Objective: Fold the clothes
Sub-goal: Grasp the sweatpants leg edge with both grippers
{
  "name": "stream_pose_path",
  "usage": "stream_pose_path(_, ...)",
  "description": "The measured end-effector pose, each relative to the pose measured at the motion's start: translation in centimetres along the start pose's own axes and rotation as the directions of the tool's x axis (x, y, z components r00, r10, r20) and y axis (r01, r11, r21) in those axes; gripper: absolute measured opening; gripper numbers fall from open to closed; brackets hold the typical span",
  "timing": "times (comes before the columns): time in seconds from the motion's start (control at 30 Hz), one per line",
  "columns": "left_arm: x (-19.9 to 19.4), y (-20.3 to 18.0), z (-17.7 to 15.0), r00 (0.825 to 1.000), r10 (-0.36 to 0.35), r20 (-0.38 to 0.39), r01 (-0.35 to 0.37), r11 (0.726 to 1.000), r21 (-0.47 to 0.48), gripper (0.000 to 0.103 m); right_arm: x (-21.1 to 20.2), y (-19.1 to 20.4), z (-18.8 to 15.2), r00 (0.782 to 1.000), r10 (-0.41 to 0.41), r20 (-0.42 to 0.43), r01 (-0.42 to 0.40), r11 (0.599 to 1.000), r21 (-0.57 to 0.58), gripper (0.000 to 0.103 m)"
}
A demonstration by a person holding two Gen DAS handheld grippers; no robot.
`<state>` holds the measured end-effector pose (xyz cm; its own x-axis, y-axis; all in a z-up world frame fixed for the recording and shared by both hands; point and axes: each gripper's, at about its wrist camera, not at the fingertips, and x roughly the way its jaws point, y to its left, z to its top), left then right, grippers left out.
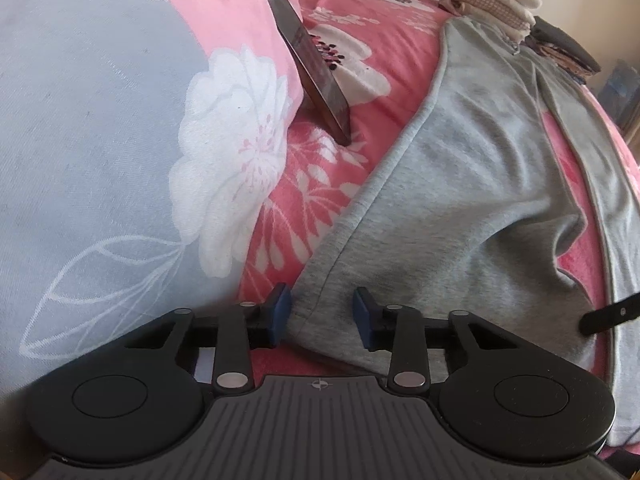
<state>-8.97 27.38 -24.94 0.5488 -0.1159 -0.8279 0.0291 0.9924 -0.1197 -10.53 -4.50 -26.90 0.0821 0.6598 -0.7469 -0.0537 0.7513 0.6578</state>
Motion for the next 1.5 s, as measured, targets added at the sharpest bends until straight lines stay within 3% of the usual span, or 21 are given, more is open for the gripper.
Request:
stream_pose_path(0.07,0.0,0.0,0.0,1.000,0.013,0.002,-0.013,1.000,-0.008,0.014,0.4,0.1,-0.3,1.000,-0.002,-0.006,0.002,1.000,-0.009,0.024)
stream_pose_path(0.1,-0.2,0.1,0.2,1.000,0.003,-0.002,-0.003,1.000,-0.019,0.010,0.5,0.2,-0.5,1.000,0.008,-0.016,-0.008,1.000,-0.006,0.008)
stream_pose_path(0.17,-0.8,0.3,0.5,1.000,-0.008,-0.001,0.008,0.999,-0.049,0.002,0.1,0.7,-1.0,0.999,0.034,-0.020,-0.034,0.999,-0.008,0.007)
stream_pose_path(0.43,-2.8,0.3,1.2,0.999,0.031,-0.024,-0.032,0.999,-0.043,0.001,1.0,1.7,-4.0,0.984,0.106,-0.140,-0.096,0.993,0.073,0.005)
stream_pose_path(0.63,-3.7,-0.6,1.2,0.998,0.065,-0.009,-0.065,0.998,0.002,0.001,-0.2,1.6,-4.7,0.987,0.104,-0.122,-0.088,0.987,0.132,0.005)
stream_pose_path(0.8,-5.9,-0.5,1.4,0.995,0.085,0.047,-0.085,0.996,0.001,0.000,-2.0,4.7,-4.6,0.992,0.090,-0.086,-0.090,0.996,-0.001,0.004)
stream_pose_path(0.93,-8.3,0.3,1.8,0.982,0.149,0.116,-0.147,0.989,-0.022,0.000,-2.6,5.0,-4.8,0.995,0.070,-0.075,-0.070,0.998,0.003,0.005)
stream_pose_path(1.07,-8.7,0.9,2.2,0.985,0.123,0.117,-0.122,0.992,-0.014,0.000,-4.2,5.3,-4.5,0.994,0.090,-0.061,-0.090,0.996,-0.001,0.004)
stream_pose_path(1.2,-5.9,-0.1,1.3,1.000,-0.003,-0.002,0.003,1.000,-0.006,0.000,-2.5,4.7,-4.3,0.995,0.055,-0.086,-0.055,0.998,0.002,0.005)
stream_pose_path(1.33,-3.2,-1.7,-0.3,0.998,-0.001,-0.060,0.006,0.995,0.096,0.028,0.0,2.0,-5.1,0.993,0.005,-0.115,0.007,0.995,0.101,0.005)
stream_pose_path(1.5,-1.7,-2.1,-0.1,0.998,0.004,-0.058,0.004,0.991,0.134,0.045,0.4,0.3,-5.1,0.992,0.008,-0.130,0.012,0.988,0.154,0.005)
